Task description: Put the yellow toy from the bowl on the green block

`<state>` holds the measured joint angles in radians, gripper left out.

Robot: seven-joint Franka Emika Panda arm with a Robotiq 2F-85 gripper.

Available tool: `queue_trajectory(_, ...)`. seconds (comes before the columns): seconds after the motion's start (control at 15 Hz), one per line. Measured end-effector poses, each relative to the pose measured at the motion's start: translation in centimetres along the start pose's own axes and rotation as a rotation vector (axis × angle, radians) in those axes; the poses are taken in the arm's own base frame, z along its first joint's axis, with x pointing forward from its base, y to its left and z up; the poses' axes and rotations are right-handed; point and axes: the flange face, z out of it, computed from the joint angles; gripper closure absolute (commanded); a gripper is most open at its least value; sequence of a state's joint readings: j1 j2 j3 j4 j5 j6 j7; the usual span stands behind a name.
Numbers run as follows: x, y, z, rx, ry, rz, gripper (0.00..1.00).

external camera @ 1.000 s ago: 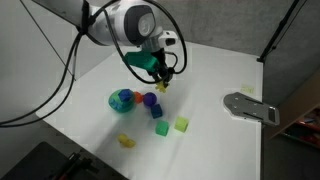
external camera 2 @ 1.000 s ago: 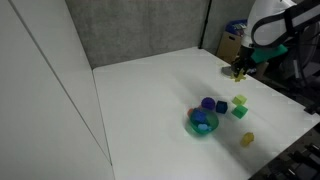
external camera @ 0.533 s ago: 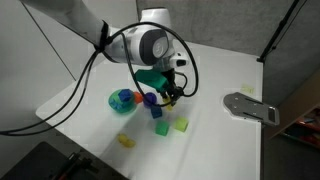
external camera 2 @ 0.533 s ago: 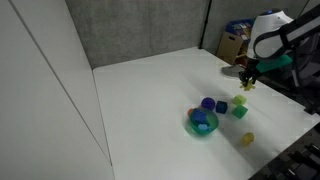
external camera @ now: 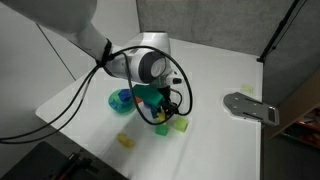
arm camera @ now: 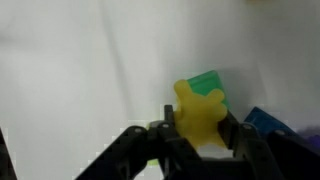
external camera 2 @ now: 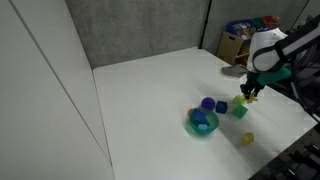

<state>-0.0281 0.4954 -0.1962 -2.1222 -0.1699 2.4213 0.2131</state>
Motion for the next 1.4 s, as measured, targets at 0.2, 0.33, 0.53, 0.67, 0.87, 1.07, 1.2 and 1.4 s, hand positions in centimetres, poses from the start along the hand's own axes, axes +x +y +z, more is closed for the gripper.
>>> queue_trajectory(0.2, -0.7, 0.1, 1.4, 0.060, -0.029, -0.009, 0.77)
queue_trajectory(0.33, -1.0, 0.5, 2.0, 0.107, -0.046, -0.019, 0.81)
queue_trajectory(0.53, -1.2, 1.2, 2.7, 0.147, -0.052, -0.032, 0.83)
queue_trajectory(0.67, -1.1, 1.4, 3.0, 0.149, -0.039, -0.042, 0.83)
queue_trajectory(0.87, -0.9, 0.8, 3.5, 0.151, -0.015, -0.054, 0.83)
queue_trajectory(1.07, -0.8, -0.1, 3.9, 0.152, 0.004, -0.068, 0.83)
queue_trajectory(1.2, -0.6, -0.8, 4.0, 0.148, 0.022, -0.081, 0.83)
queue_trajectory(1.4, -0.3, -1.2, 3.7, 0.134, 0.055, -0.101, 0.83)
